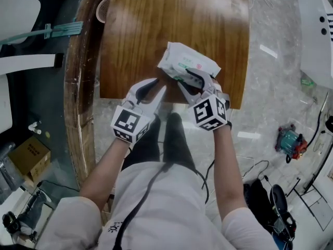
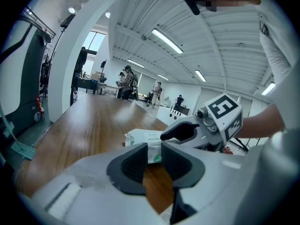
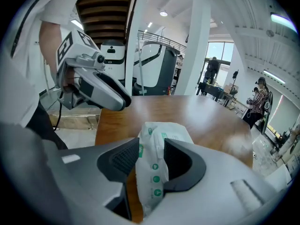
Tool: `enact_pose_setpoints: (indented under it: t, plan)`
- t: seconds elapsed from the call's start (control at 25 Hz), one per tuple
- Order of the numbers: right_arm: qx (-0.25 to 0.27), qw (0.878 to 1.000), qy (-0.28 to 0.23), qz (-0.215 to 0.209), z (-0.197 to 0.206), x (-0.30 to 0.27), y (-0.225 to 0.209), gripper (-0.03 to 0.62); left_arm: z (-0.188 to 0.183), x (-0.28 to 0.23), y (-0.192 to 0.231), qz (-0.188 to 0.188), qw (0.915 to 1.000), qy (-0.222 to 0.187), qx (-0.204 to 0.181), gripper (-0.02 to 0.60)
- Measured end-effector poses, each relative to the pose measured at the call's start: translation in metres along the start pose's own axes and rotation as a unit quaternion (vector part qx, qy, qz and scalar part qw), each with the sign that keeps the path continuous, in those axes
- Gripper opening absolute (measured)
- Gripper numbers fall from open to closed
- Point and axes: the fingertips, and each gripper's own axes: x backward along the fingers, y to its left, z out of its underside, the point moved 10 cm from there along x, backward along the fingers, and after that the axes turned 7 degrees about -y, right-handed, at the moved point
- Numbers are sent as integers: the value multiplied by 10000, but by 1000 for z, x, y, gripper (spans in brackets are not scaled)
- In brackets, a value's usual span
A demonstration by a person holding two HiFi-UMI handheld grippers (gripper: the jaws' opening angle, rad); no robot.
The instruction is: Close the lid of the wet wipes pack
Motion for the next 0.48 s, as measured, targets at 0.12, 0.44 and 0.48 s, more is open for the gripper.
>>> enact_pose_setpoints:
  t: [0.12,0.44,0.48]
  plan:
    - [-78,9999,109,-69,-1,-1,0,164,-3,1,-1,11,10000,-32,5,100]
    - [19,9994,350,-63,-1,-6,1,166,-6,3,0,16,10000,-70,-1,100]
    - [23,9993,368,-56,-1,-6,1,166,-6,4,0,11,10000,-70,-5,100]
